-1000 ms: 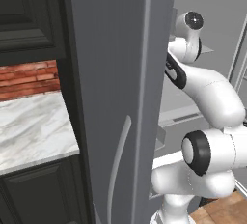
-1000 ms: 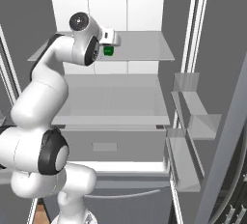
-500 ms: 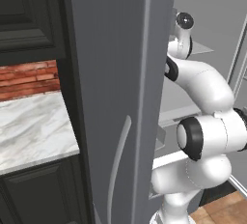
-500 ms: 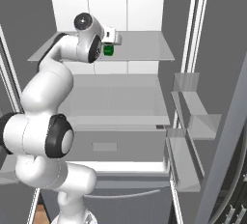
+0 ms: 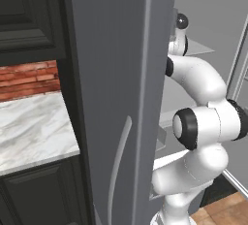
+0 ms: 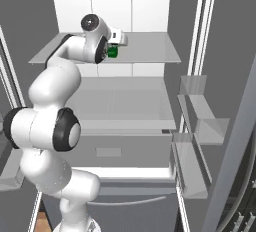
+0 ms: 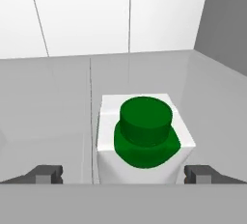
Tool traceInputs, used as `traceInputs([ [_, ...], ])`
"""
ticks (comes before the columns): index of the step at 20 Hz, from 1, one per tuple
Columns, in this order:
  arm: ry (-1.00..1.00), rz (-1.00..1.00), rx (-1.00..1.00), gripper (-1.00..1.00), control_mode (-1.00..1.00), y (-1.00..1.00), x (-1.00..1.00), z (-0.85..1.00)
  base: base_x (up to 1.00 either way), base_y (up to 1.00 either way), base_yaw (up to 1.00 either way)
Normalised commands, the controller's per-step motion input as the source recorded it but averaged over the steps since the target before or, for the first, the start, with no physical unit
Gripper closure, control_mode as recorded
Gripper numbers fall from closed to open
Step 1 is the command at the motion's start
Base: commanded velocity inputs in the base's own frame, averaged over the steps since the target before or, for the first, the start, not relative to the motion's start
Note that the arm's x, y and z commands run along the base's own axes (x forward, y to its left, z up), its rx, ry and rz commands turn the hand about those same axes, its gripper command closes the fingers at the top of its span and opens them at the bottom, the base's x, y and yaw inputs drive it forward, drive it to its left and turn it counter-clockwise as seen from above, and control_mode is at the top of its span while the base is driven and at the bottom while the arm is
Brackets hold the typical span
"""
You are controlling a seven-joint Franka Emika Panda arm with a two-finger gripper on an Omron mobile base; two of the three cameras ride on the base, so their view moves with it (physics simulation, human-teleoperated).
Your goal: Take a sugar cube from the saucer and place it inside the coffee. Then, grab milk from the fridge and place it next to the coffee on the counter to sweeten the coffee.
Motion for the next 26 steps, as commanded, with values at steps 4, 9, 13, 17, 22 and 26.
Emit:
traceInputs([
  [4, 0.00, -0.03, 0.00, -1.00, -1.00, -0.14, 0.19, -0.02, 0.00, 0.00, 0.00],
  [9, -0.03, -0.02, 0.00, 1.00, -1.00, -0.06, 0.13, -0.01, 0.00, 0.00, 0.00],
  [13, -0.01, 0.00, 0.00, 1.00, -1.00, 0.00, 0.02, -0.01, 0.00, 0.00, 0.00],
  [17, 0.00, 0.00, 0.00, 1.00, -1.00, 0.00, 0.00, 0.00, 0.00, 0.00, 0.00],
  [22, -0.04, 0.01, 0.00, 1.00, -1.00, -0.06, -0.67, 0.14, 0.00, 0.00, 0.00],
  [26, 0.00, 0.02, 0.00, 1.00, -1.00, -0.06, -1.00, 0.23, 0.00, 0.00, 0.00],
])
